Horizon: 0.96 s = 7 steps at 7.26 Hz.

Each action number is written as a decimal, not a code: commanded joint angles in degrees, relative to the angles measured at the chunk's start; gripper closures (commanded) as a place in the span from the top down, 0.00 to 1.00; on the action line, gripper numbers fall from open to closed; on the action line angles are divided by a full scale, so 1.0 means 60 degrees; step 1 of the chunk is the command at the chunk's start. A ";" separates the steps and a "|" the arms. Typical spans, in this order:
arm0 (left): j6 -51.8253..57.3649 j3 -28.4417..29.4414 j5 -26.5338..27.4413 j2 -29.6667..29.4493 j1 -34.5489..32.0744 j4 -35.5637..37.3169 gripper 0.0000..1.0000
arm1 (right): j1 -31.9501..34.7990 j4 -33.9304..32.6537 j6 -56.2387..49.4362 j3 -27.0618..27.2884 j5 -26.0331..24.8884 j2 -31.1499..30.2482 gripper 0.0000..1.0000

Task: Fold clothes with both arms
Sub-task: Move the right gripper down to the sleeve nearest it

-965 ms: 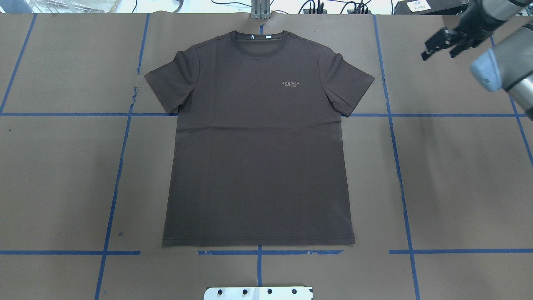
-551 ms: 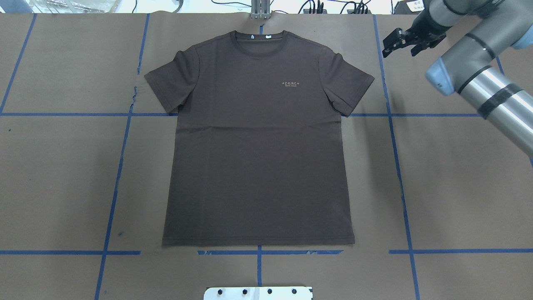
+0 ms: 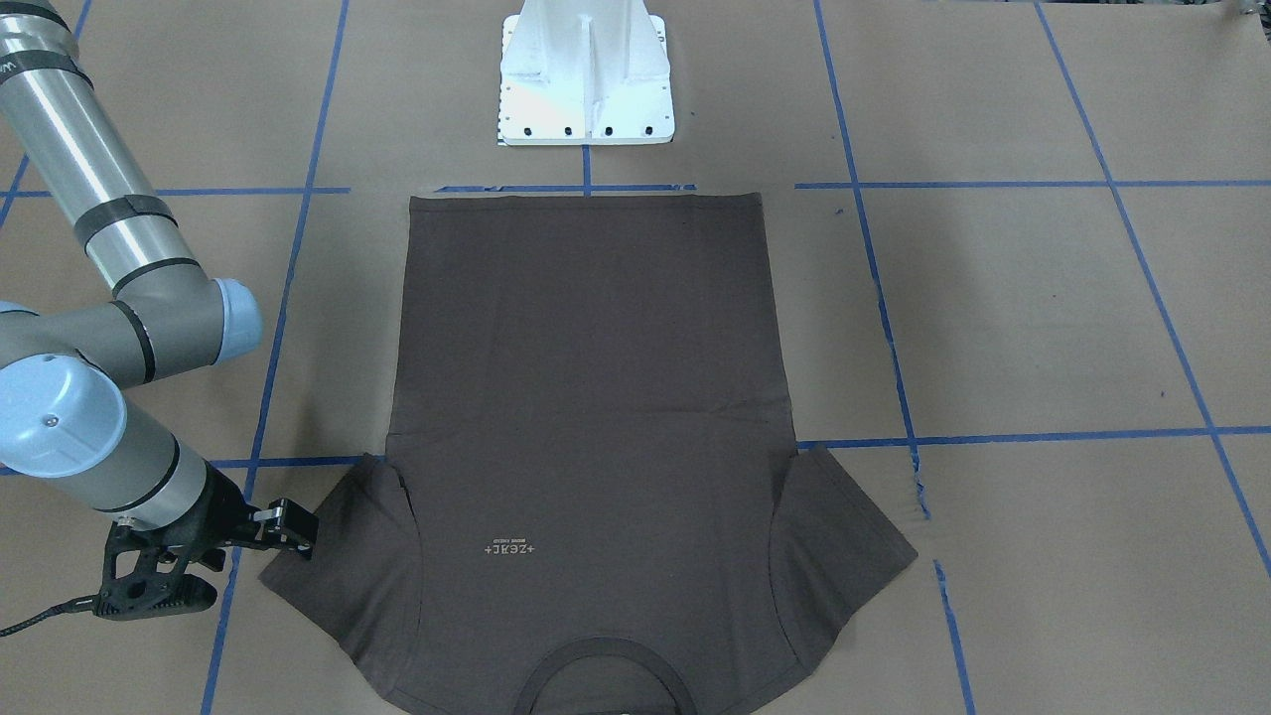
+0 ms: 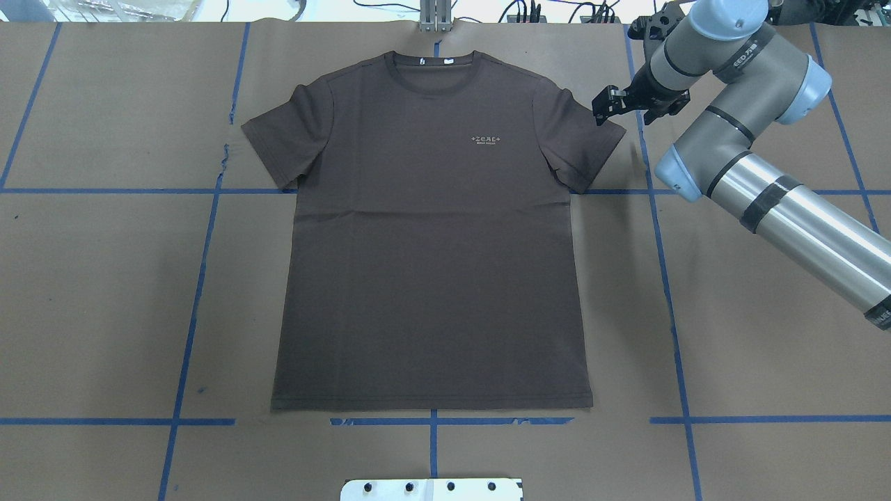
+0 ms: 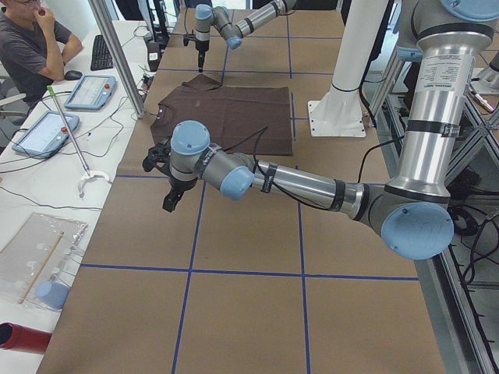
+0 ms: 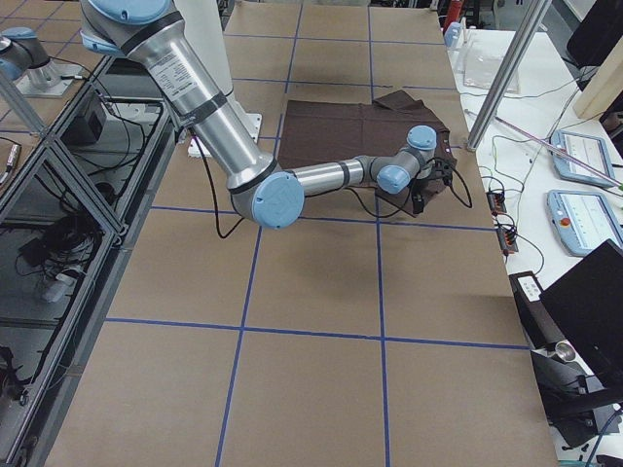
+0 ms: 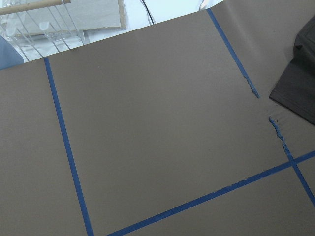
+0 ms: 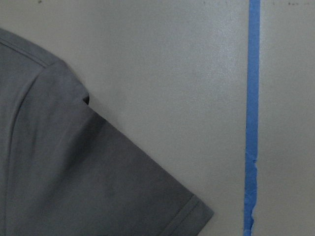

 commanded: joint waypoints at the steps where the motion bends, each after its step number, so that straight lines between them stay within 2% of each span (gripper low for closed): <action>1: 0.0003 0.0025 -0.0004 -0.0010 0.0000 -0.0001 1.00 | -0.0069 0.0035 0.0004 -0.0514 -0.0098 0.0248 0.96; 4: -0.0011 0.0025 -0.0004 -0.0025 0.0000 0.0014 1.00 | -0.0069 0.0108 -0.0040 -0.0997 -0.0113 0.0263 0.95; 5: -0.0026 0.0011 -0.0004 -0.0025 0.0000 0.0014 1.00 | -0.0069 0.0167 -0.0025 -0.1071 -0.0113 0.0336 0.91; 7: -0.0012 0.0025 -0.0004 -0.0025 0.0000 0.0014 1.00 | -0.0069 0.0167 -0.0011 -0.1160 -0.0099 0.0409 0.67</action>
